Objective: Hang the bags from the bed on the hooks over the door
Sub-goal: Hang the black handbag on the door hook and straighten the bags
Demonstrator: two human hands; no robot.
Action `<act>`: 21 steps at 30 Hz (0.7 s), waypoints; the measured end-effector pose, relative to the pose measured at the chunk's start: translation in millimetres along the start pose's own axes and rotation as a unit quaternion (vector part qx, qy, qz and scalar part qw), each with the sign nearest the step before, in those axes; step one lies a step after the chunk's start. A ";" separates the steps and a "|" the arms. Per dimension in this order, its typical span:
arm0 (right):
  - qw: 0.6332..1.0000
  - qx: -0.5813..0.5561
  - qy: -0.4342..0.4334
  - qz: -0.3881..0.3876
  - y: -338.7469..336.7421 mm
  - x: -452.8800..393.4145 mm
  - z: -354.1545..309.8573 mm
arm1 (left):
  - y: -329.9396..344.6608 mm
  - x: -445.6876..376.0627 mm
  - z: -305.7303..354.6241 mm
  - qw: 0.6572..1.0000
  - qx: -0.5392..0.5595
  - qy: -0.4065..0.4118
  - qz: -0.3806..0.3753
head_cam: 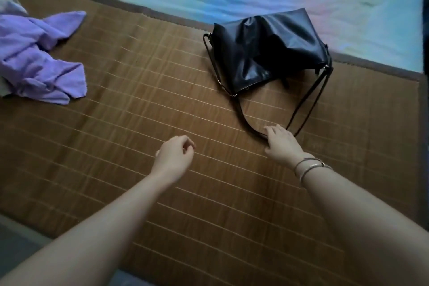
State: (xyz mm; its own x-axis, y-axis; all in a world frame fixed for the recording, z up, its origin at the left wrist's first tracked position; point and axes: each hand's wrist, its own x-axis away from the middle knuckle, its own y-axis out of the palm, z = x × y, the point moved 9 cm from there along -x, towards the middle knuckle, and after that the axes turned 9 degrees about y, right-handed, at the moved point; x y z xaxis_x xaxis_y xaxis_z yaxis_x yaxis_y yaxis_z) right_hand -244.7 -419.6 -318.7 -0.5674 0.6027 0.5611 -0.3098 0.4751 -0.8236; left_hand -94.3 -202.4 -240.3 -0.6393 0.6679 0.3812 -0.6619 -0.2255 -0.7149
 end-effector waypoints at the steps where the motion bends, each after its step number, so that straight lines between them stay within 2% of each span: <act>1: 1.000 0.010 0.004 0.001 6.1 -7.5 4.4 | 9.4 -4.3 -2.9 1.000 0.001 -0.003 -0.011; 8: 0.994 0.101 0.018 -0.026 46.1 -35.8 28.4 | 55.3 -14.4 -18.6 0.999 0.005 -0.009 -0.053; 12: 0.992 0.125 -0.015 0.003 54.4 -27.5 21.2 | 65.4 -4.0 -32.9 0.997 -0.015 -0.020 -0.077; 16: 0.996 0.075 -0.029 0.044 38.4 -5.6 4.7 | 54.2 5.1 -32.6 0.996 -0.040 -0.020 -0.077; 21: 0.993 -0.036 -0.088 0.073 -20.3 45.2 -27.1 | 31.6 18.2 1.8 0.998 -0.020 0.024 -0.063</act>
State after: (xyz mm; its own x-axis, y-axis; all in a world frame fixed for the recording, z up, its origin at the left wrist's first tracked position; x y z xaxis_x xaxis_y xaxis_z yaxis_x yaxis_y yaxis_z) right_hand -243.4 -384.6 -274.4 -0.7289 0.5505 0.4071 -0.1616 0.4395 -0.8836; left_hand -127.6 -198.6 -254.8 -0.5329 0.7218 0.4416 -0.7187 -0.1107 -0.6865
